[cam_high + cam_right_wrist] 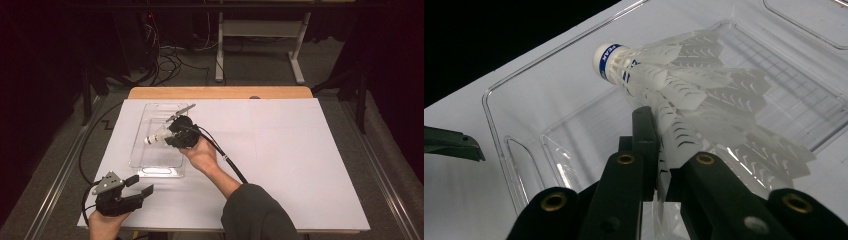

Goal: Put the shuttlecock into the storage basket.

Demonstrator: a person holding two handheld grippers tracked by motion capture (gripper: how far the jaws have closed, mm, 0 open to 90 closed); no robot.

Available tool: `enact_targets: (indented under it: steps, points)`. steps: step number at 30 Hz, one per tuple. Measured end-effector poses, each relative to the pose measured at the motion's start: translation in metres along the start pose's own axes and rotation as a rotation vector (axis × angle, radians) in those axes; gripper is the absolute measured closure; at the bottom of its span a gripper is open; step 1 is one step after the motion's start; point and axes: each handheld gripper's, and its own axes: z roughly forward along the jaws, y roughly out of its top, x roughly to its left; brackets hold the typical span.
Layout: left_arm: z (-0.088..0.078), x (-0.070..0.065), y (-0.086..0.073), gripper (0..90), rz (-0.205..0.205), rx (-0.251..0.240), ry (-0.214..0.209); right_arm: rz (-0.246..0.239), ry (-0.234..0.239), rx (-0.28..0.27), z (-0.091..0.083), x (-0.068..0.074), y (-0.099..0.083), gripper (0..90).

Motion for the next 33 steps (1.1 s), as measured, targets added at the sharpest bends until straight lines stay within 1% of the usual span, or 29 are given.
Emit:
enact_targets:
  steps: [14,16,21,28,30,33]
  points:
    - [0.000,0.000,0.000,32.7,0.001,0.002,-0.002,-0.012,0.010,0.028,0.012,0.003,-0.001,88.3]
    - [0.000,0.000,0.000,32.7,0.001,0.003,-0.003,-0.004,0.012,0.035,0.013,0.003,-0.001,88.2]
    - [0.000,0.000,0.000,32.7,0.001,0.002,-0.004,-0.012,0.014,0.043,0.015,0.003,-0.002,87.9]
    - [0.000,0.000,0.000,32.8,-0.002,0.000,-0.005,0.001,0.017,0.060,0.021,0.004,-0.004,87.6]
    - [0.000,0.000,0.000,32.8,-0.001,0.000,-0.005,-0.010,0.020,0.064,0.022,0.003,-0.005,87.6]
    - [0.000,0.000,0.000,32.7,-0.001,0.000,-0.005,-0.002,0.020,0.072,0.025,0.004,-0.006,87.5]
